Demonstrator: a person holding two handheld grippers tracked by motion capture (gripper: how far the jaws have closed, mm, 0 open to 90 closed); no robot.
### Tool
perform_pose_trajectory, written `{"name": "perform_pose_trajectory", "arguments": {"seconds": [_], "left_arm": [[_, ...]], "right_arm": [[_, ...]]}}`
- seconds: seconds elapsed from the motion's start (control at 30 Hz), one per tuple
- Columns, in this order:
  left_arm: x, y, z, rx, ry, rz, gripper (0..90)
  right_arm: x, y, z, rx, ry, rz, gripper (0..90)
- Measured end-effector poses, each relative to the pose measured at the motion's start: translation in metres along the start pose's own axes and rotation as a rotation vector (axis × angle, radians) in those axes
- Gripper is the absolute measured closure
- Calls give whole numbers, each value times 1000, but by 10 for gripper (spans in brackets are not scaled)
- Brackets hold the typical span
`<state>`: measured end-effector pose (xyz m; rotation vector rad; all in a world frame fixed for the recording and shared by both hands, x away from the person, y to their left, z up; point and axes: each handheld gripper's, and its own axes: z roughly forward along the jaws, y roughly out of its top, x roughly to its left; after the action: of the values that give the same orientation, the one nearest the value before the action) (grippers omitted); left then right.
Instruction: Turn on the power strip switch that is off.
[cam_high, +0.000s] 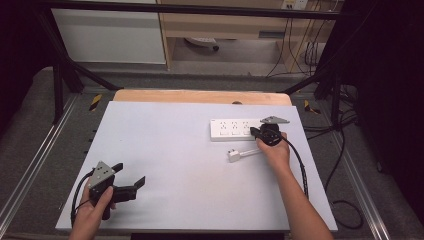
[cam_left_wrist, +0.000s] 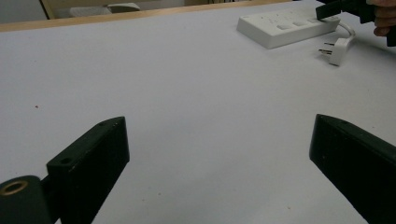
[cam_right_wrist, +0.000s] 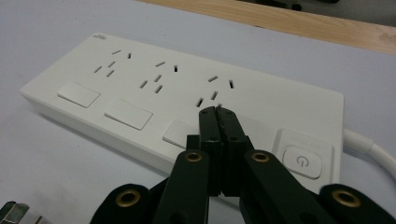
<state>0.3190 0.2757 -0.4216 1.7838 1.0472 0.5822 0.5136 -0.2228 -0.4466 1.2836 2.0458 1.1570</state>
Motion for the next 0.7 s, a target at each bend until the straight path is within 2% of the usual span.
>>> {"name": "perform_pose_trajectory", "arguments": {"seconds": [0.5, 0.7], "left_arm": [[0, 0, 0, 0, 3, 7, 49], [0, 0, 0, 2, 2, 5, 49]], "right_arm": [[4, 3, 0, 18, -25, -29, 900], [4, 3, 1, 14, -33, -20, 900]]}}
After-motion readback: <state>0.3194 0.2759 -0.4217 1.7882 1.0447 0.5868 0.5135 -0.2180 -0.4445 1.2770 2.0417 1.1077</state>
